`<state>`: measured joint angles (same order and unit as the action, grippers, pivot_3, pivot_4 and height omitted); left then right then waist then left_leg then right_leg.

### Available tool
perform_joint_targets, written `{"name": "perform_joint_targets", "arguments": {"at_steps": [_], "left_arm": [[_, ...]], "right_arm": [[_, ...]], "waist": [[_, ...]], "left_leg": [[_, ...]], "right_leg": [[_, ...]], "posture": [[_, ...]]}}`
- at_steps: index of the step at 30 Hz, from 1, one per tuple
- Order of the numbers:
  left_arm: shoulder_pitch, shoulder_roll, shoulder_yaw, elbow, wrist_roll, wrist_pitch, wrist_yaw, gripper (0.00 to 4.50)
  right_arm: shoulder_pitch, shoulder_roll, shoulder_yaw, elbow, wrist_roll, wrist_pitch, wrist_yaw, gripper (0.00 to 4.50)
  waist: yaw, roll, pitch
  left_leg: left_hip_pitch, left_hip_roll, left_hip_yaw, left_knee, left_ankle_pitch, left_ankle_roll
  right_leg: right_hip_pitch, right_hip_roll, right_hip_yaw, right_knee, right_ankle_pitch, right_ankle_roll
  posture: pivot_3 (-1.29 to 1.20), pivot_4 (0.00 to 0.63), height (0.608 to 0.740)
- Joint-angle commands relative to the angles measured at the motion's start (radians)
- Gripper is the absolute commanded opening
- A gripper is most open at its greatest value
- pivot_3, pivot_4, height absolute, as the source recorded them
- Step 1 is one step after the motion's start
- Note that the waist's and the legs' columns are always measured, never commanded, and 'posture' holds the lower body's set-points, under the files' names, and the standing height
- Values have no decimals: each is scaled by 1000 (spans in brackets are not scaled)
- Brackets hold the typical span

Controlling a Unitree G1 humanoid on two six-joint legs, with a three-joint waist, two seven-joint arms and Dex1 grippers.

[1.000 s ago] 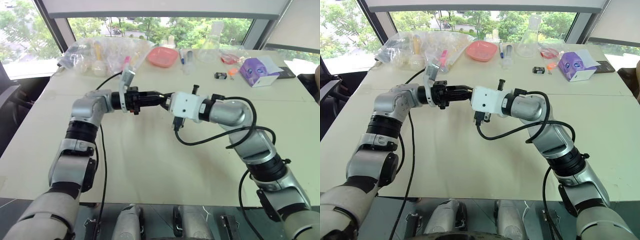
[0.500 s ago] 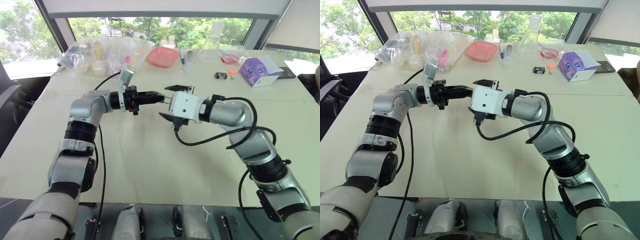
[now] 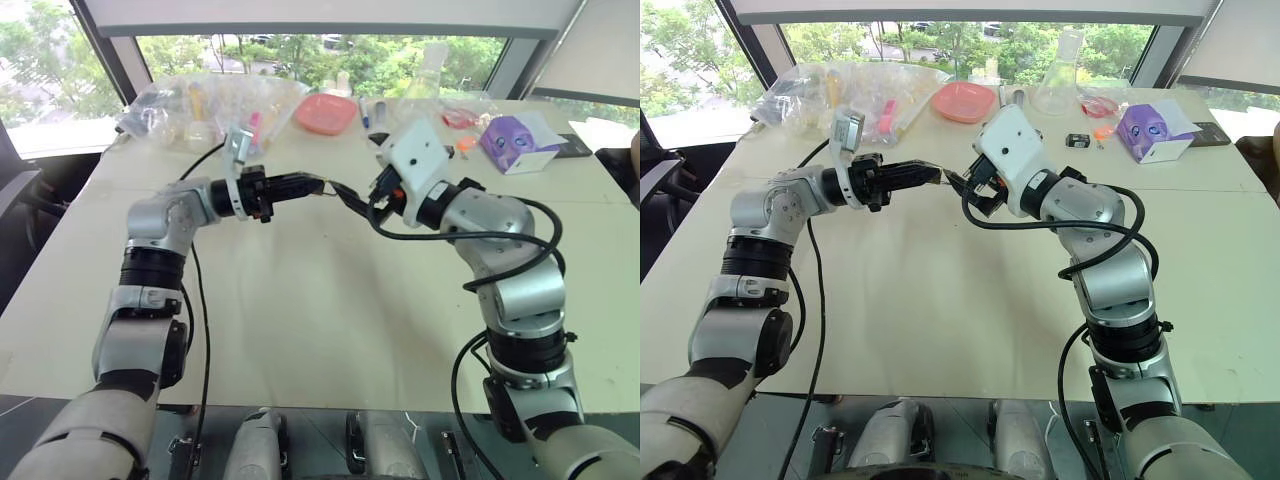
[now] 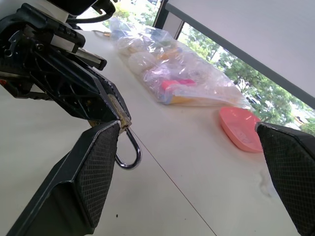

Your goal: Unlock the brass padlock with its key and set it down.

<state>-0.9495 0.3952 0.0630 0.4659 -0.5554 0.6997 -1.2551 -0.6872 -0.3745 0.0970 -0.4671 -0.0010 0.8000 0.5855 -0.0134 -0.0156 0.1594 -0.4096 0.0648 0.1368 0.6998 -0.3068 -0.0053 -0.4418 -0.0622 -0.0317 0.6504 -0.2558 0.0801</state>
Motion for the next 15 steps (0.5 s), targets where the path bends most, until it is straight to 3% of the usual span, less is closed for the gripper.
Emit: {"name": "perform_joint_targets", "arguments": {"at_steps": [1, 9, 15], "left_arm": [[-35, 9, 34, -69, -52, 27, -3, 108], [-4, 26, 23, -132, -69, 45, -17, 108], [-1, 33, 18, -123, -54, 31, -10, 108]], "right_arm": [[4, -15, 2, 7, 5, -28, -20, 4454], [6, -27, 31, 55, 22, -39, -17, 4454], [-3, 10, -15, 48, 100, 33, -26, 4454]], "waist": [[0, 0, 0], [-1, 0, 0], [1, 0, 0]], "left_leg": [[0, 0, 0, 0, 0, 0], [0, 0, 0, 0, 0, 0], [0, 0, -1, 0, 0, 0]], "right_leg": [[0, 0, 0, 0, 0, 0], [0, 0, 0, 0, 0, 0], [0, 0, 0, 0, 0, 0]], "posture": [[0, 150, 733], [0, 150, 733], [0, 150, 733]]}}
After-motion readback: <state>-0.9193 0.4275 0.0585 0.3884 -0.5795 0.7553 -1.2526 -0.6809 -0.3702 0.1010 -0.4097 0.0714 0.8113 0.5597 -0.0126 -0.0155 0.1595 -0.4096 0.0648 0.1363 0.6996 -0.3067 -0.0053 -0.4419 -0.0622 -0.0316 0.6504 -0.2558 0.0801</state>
